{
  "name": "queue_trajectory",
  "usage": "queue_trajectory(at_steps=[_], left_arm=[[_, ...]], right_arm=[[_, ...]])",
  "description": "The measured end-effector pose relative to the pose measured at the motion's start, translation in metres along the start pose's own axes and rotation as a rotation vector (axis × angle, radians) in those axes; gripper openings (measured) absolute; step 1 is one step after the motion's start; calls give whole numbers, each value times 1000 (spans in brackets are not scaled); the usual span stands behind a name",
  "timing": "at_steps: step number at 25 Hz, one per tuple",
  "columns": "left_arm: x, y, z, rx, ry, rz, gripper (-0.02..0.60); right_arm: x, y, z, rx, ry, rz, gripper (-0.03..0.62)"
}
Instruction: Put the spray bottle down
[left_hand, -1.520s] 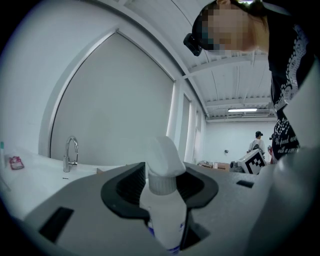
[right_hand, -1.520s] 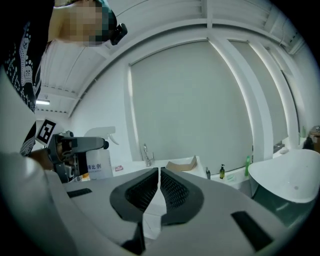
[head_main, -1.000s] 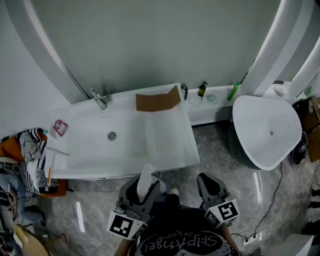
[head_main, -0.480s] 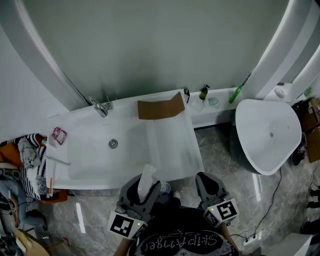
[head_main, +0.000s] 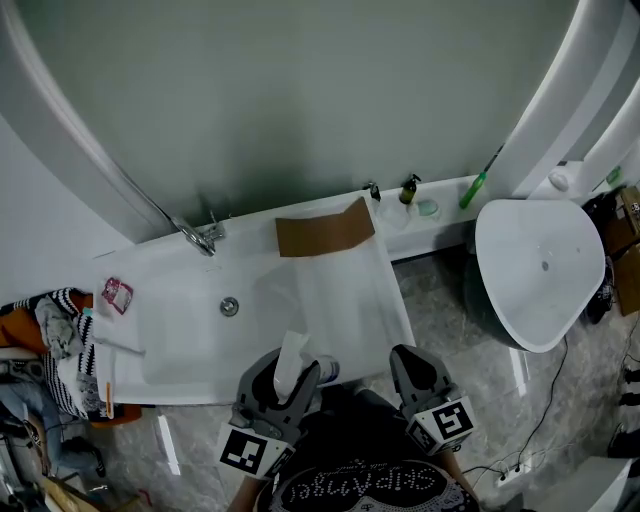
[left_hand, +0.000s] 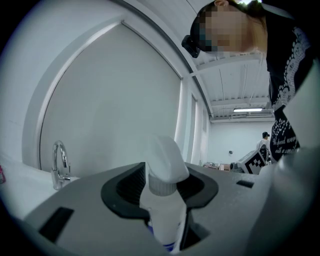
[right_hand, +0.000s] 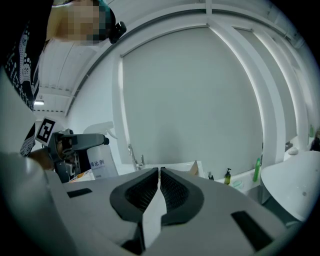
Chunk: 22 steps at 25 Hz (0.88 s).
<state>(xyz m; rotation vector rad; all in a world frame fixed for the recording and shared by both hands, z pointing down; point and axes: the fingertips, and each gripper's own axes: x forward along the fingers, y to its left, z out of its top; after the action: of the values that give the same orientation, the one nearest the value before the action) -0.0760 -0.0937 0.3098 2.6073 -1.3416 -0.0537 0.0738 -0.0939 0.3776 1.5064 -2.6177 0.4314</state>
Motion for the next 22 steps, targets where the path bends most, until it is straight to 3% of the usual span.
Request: queue_trajectory(at_steps=[8,16,22], left_arm=[[12,6,-3,-8,29,25,176],[32,9,-2,-31,-1,65,176],[62,13,1,46,-17,37,176]], right_arm=[[8,-17,6,-1,16,0,28],[13,-42,20,-17,-2,9,28],[11,-51,8,7,17,10,28]])
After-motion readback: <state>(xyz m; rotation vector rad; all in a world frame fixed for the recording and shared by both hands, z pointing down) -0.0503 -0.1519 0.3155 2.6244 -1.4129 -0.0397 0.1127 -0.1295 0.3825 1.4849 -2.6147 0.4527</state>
